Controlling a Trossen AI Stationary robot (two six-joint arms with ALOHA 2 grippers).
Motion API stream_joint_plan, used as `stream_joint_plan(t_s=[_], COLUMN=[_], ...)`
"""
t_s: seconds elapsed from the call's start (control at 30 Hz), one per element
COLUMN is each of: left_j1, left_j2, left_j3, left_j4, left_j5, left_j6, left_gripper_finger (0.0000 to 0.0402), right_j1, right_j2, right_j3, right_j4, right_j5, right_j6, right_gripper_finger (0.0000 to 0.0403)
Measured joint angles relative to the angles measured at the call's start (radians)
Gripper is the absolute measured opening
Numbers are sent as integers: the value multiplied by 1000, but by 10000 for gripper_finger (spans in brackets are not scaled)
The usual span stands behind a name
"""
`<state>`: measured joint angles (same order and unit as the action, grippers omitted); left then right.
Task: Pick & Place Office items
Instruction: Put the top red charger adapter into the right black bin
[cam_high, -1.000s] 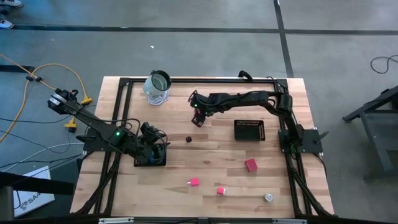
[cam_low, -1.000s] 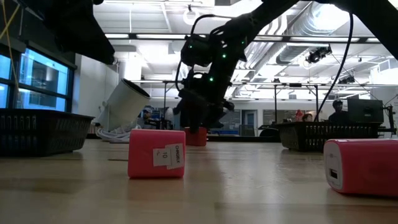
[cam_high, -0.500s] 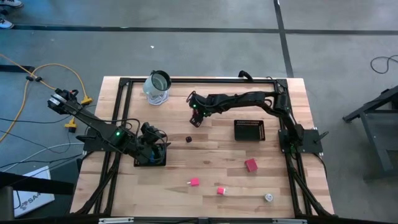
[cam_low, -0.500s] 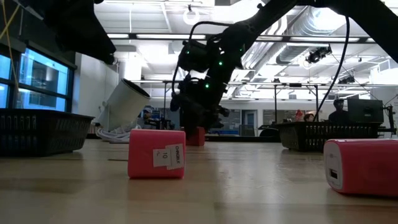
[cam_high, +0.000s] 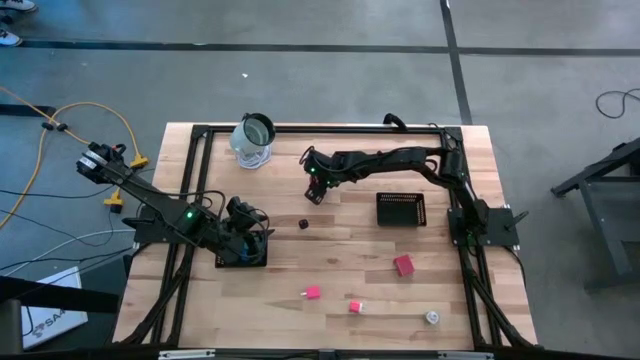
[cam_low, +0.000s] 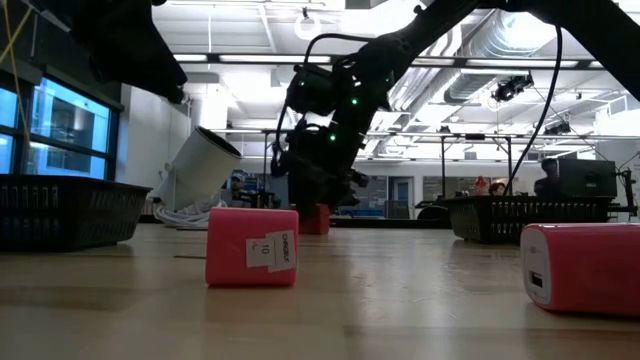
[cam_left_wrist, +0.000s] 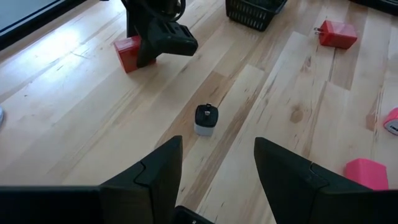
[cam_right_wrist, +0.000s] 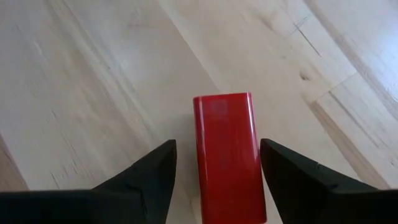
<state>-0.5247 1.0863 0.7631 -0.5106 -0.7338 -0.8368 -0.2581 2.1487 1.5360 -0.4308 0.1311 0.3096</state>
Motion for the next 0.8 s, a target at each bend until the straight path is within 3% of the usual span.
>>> stream_joint_plan(t_s=[0.37,0.8], left_j1=[0,0], left_j2=[0,0], left_j3=[0,0], left_j4=[0,0], left_j5=[0,0], left_j6=[0,0], left_gripper_finger=[194,194], right_j1=[0,0], right_j2=[0,0], right_j3=[0,0], right_j4=[1,1], right_j5=[0,-3], right_j6=[0,0], right_gripper_finger=[160,129])
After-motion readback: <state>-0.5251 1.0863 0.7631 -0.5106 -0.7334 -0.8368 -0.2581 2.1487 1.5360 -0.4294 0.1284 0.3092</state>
